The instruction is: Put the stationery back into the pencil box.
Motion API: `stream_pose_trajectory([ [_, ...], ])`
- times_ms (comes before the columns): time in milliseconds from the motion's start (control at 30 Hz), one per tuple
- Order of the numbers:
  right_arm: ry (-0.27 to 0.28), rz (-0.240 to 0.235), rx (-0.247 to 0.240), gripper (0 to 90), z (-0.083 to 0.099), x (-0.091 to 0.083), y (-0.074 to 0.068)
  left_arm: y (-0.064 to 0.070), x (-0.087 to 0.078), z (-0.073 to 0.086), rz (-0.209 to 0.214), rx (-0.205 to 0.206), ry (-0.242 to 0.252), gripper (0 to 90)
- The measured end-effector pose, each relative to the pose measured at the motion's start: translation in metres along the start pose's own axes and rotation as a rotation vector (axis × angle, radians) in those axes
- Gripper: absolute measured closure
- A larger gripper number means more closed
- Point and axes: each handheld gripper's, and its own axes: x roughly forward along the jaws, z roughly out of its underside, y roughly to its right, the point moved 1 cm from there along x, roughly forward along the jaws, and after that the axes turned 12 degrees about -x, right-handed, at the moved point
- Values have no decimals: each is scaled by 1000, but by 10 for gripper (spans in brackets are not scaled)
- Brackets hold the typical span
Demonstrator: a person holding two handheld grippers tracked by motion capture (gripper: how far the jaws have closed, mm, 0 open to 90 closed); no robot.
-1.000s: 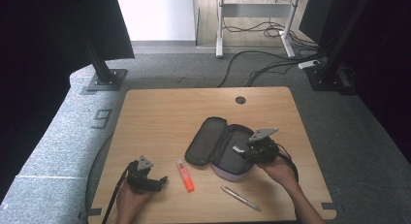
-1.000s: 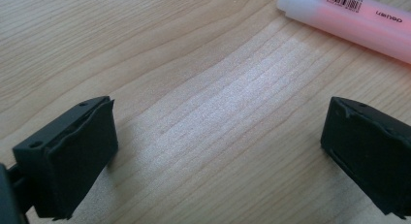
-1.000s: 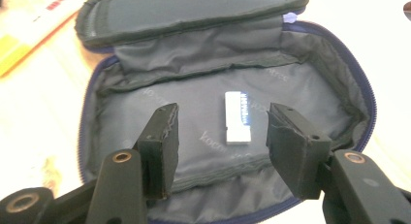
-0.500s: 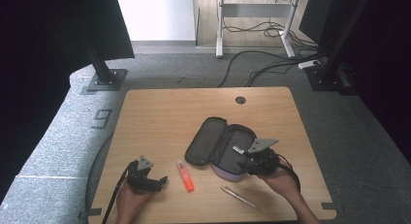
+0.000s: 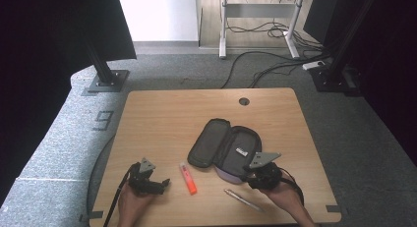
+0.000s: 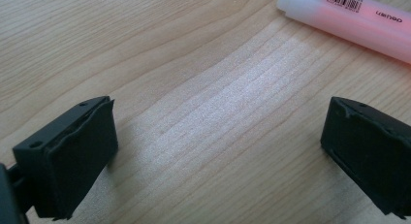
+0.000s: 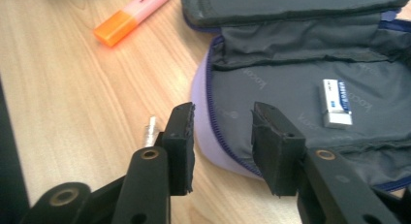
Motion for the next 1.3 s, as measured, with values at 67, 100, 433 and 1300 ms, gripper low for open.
stream_pose_trajectory([
  [67,5,-5,-2,621,1,-1,-4,0,0,0,0,0,0,0],
  [100,9,-7,-2,627,1,-1,-6,0,0,0,0,0,0,0],
  [433,8,-42,-19,656,4,-1,-24,0,0,0,0,0,0,0],
  [1300,-55,-97,-20,681,35,15,-48,0,0,0,0,0,0,0],
])
